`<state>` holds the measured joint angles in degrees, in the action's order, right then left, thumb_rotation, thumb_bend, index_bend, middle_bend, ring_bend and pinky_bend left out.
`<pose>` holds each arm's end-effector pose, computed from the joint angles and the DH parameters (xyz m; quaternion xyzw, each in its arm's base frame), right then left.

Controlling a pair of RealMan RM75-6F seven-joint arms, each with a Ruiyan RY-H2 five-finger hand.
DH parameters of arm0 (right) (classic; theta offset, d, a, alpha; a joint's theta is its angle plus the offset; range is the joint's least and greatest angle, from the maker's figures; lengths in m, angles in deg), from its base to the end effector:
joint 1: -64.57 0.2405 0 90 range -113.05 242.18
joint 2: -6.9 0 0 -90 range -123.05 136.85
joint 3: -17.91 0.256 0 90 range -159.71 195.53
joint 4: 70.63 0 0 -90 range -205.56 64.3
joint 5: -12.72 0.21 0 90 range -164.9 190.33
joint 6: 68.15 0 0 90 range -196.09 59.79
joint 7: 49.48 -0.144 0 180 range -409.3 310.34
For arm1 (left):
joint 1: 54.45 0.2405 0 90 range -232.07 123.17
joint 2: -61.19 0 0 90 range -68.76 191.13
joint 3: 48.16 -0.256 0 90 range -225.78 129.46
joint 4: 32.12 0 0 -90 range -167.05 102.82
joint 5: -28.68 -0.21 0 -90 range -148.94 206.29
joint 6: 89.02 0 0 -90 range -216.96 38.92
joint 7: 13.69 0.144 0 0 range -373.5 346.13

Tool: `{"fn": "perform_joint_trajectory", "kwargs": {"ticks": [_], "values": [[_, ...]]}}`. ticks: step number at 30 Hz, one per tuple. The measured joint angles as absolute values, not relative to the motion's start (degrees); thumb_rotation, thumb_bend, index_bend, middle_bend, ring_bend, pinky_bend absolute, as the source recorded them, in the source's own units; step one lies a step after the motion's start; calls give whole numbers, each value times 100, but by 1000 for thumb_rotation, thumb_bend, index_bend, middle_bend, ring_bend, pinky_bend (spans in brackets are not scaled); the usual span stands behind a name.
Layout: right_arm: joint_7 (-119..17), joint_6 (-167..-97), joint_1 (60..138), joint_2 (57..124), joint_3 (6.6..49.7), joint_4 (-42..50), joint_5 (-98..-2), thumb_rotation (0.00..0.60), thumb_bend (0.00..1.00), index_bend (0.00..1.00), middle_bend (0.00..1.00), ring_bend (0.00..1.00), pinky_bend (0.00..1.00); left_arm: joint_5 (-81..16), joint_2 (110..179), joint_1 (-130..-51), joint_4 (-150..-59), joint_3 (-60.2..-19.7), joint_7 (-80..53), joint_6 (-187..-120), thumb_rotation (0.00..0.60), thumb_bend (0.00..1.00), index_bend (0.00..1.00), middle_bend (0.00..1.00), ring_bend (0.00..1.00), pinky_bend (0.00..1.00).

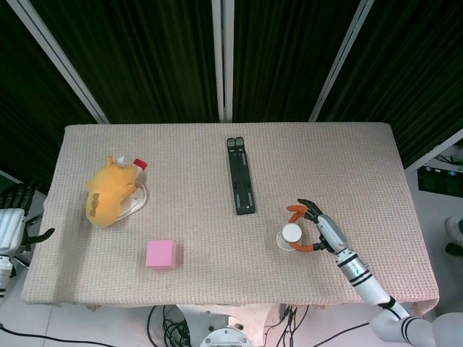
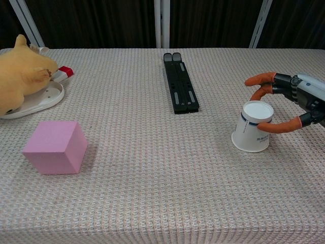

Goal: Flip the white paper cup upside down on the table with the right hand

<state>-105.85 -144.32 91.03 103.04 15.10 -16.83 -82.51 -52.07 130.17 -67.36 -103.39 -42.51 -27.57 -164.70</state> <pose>-0.2695 -0.2783 -0.0114 0.5644 -0.5749 0.5556 0.2055 -0.3621 0.2464 0.1715 -0.5897 -0.3913 -0.3782 0.5967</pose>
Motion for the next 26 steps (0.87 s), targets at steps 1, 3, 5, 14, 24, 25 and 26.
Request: {"fn": "perform_joint_trajectory", "kwargs": {"ticks": [1, 3, 5, 14, 24, 25, 26], "values": [[-10525, -14528, 9077, 10250, 1500, -1645, -8282, 600, 0, 0, 3, 0, 0, -5214, 13012, -6732, -10344, -4253, -2764, -16477, 600, 153, 0, 0, 0, 0], [-10374, -14702, 9025, 10137, 1483, -1566, -8333, 600, 0, 0, 0, 0, 0, -5224, 13006, -6730, -10345, -4258, -2766, -16484, 600, 153, 0, 0, 0, 0], [-10174, -14895, 8950, 9938, 1453, -1403, -8393, 600, 0, 0, 0, 0, 0, -5226, 13003, -6730, -10347, -4259, -2766, -16484, 600, 153, 0, 0, 0, 0], [-8049, -15333, 8441, 8930, 1467, -498, -8150, 600, 0, 0, 0, 0, 0, -5302, 12980, -6711, -10367, -4268, -2789, -16589, 600, 153, 0, 0, 0, 0], [-4967, -15523, 7503, 7800, 1790, 804, -6725, 600, 0, 0, 0, 0, 0, -5353, 12921, -6686, -10490, -4305, -2678, -16644, 600, 154, 0, 0, 0, 0], [-4967, -15513, 7411, 7719, 1837, 851, -6589, 600, 0, 0, 0, 0, 0, -5360, 12917, -6683, -10497, -4306, -2671, -16655, 600, 154, 0, 0, 0, 0], [-5011, -15502, 7346, 7664, 1877, 880, -6497, 600, 0, 0, 0, 0, 0, -5369, 12911, -6679, -10506, -4307, -2658, -16673, 600, 153, 0, 0, 0, 0]]}}
